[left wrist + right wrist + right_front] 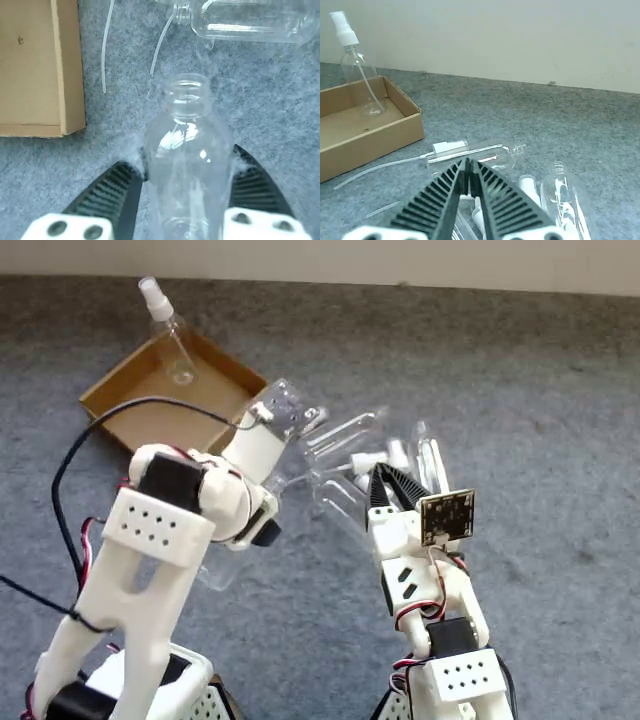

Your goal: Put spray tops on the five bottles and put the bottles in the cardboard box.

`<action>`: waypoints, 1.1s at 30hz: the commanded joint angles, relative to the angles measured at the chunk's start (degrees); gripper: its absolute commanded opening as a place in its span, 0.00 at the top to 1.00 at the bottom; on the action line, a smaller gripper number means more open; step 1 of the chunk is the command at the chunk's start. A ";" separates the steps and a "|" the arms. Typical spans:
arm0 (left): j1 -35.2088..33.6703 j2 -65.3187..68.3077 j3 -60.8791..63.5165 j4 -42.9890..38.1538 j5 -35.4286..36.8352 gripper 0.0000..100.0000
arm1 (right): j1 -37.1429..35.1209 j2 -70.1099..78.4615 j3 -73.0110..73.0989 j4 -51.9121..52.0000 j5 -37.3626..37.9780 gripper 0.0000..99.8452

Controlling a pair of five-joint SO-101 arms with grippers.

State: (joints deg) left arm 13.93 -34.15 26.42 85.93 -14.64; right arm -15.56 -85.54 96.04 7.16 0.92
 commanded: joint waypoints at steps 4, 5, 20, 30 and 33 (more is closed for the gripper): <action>0.66 -11.91 10.77 -11.87 -0.09 0.88 | 0.31 -0.48 9.80 0.22 -0.09 0.99; 0.66 -13.41 12.70 -13.71 -0.09 0.88 | 0.31 -0.48 9.80 0.13 -0.09 0.99; -3.47 -25.27 41.19 -48.44 0.00 0.88 | 0.22 -0.48 9.80 0.13 -0.09 0.99; -3.82 -37.32 49.36 -51.96 13.89 0.88 | 0.04 -0.48 9.89 0.13 -0.09 0.99; -3.47 -42.42 52.44 -51.96 14.15 0.88 | 0.04 -0.48 9.89 0.22 -0.09 0.99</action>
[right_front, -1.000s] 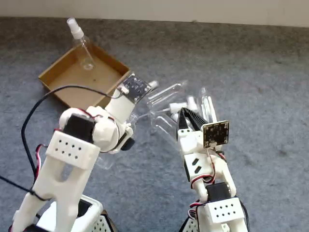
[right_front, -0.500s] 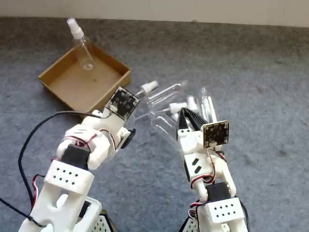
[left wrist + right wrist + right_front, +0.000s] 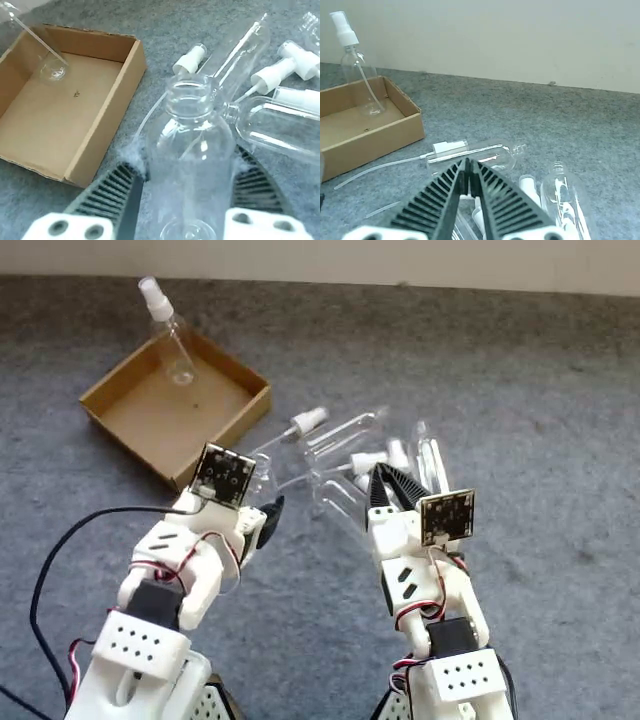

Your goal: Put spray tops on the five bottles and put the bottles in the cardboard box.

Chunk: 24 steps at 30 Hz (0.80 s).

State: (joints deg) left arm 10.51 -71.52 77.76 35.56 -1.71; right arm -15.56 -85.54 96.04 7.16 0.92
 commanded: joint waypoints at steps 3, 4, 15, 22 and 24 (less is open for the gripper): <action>-0.22 -10.68 4.35 -1.67 1.23 0.88 | 0.04 -0.48 9.80 0.40 -0.09 0.99; -0.31 -12.70 5.41 -1.67 1.23 0.88 | 0.04 -0.48 9.80 0.40 -0.09 0.99; -0.57 -34.15 15.43 -1.67 1.23 0.88 | 0.31 -0.48 9.54 0.57 0.00 0.99; -0.57 -32.40 15.78 -1.67 1.23 0.88 | 2.77 -0.13 -5.41 21.49 4.92 0.99; -0.57 -32.40 15.78 -1.67 1.23 0.88 | 3.82 -0.04 -10.24 26.07 5.10 0.99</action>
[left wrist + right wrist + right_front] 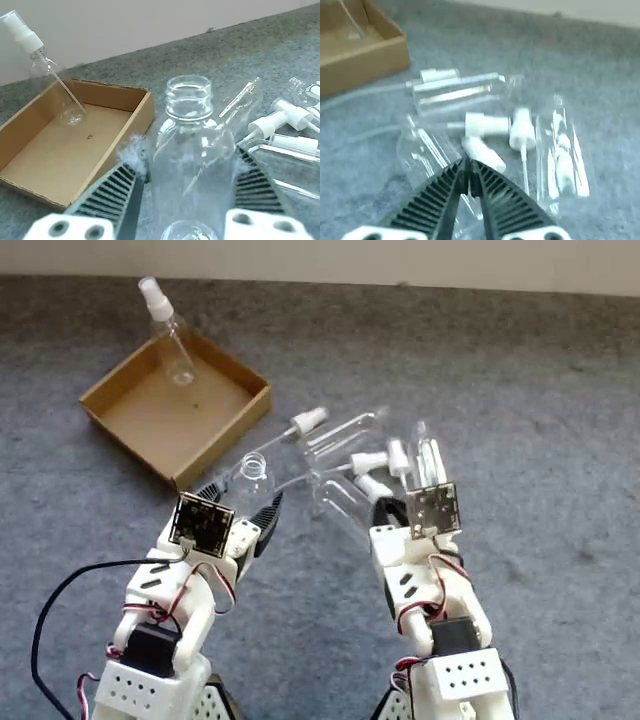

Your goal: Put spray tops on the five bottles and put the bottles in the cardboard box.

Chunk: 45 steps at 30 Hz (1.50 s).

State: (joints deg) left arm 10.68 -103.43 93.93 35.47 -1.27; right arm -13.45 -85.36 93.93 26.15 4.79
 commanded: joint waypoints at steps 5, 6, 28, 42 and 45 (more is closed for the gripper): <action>-0.75 -0.48 -0.40 -1.58 0.79 0.88 | 5.14 -0.13 -18.77 13.85 1.23 0.99; -0.75 -0.48 -0.40 -1.58 0.79 0.88 | 6.02 -0.13 -20.62 14.73 1.23 0.99; -0.40 -0.48 -0.40 -1.58 10.99 0.88 | 7.96 54.46 -62.37 25.27 1.32 0.99; -0.75 -0.48 1.19 -2.20 16.70 0.88 | 4.62 97.27 -107.82 51.38 1.32 0.90; -0.84 -0.48 3.21 -6.59 16.70 0.88 | 3.91 104.75 -117.23 55.25 1.32 0.88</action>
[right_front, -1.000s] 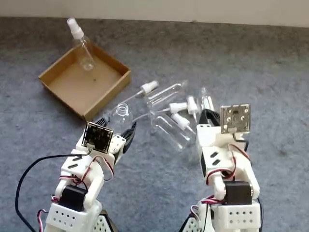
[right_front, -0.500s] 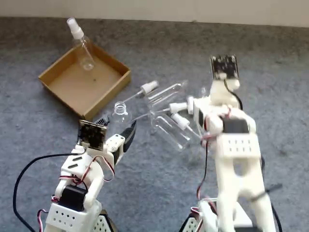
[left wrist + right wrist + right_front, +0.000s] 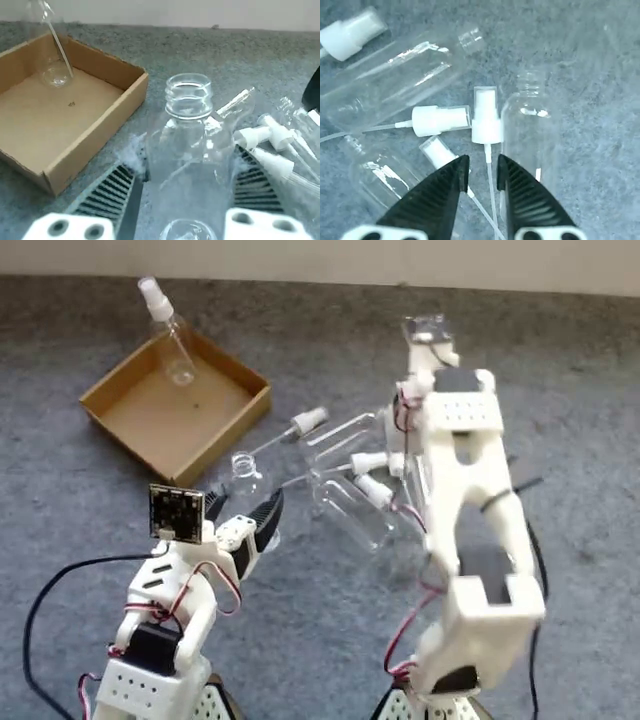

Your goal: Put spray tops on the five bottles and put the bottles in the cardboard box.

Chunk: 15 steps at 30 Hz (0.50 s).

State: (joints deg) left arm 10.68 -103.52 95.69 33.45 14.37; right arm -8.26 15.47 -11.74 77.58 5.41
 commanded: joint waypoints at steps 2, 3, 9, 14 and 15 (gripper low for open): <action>-0.84 -0.40 1.45 -5.45 1.05 0.88 | -1.36 8.84 -17.10 5.49 0.70 0.88; -0.84 -0.40 1.45 -5.45 1.05 0.88 | -1.36 11.30 -19.65 6.20 0.70 0.88; -0.84 -0.40 1.45 -5.45 1.05 0.88 | -0.84 24.48 -32.66 10.51 0.70 0.88; -0.84 -0.40 1.45 -5.45 1.05 0.88 | 0.57 32.31 -43.21 14.55 0.70 0.88; -0.84 -0.40 1.45 -5.45 1.05 0.88 | 0.84 33.63 -44.97 15.43 0.70 0.88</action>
State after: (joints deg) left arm 10.59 -103.43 95.87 29.67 14.37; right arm -8.88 48.44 -49.01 90.33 5.49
